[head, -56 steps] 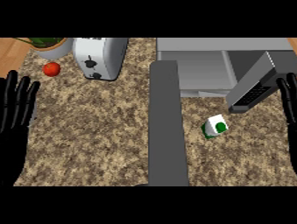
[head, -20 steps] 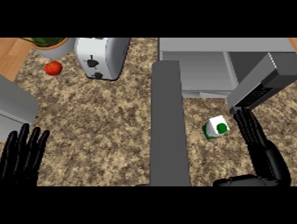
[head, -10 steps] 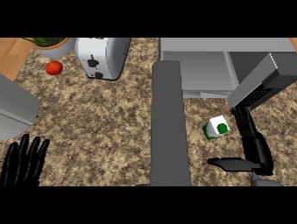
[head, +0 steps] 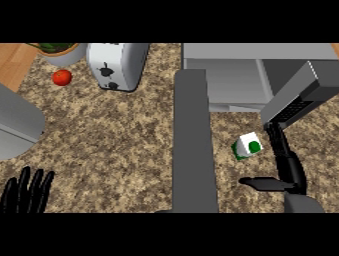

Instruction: Pick up the milk, place it into the microwave and close the microwave

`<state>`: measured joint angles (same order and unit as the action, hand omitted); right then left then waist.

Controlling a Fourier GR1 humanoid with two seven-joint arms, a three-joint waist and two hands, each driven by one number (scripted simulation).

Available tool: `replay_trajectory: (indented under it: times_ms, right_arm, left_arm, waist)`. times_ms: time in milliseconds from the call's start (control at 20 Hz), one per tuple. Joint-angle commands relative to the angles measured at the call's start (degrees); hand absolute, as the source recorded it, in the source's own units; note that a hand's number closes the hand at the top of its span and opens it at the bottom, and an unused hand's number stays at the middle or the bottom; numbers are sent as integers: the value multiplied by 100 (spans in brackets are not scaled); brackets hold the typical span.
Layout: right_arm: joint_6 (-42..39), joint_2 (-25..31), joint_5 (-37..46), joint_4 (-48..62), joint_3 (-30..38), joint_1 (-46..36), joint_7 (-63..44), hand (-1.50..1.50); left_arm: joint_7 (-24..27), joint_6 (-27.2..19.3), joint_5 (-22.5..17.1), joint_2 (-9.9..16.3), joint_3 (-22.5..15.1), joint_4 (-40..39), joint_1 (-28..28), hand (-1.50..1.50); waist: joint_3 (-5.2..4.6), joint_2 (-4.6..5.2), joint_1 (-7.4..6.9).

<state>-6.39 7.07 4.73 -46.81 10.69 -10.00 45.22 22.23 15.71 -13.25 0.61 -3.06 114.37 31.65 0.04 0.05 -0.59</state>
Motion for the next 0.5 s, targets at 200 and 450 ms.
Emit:
replay_trajectory:
  times_ms: [200,450]
  right_arm:
    - [57,271,140,2087,263,-787,1345,-150]
    - [38,322,244,2570,231,-1076,1644,-150]
  left_arm:
    - [-47,53,-116,50,138,-176,-158,-150]
    - [-291,81,-327,185,299,263,20,-150]
  waist:
    - [2,7,-6]
    - [3,8,-13]
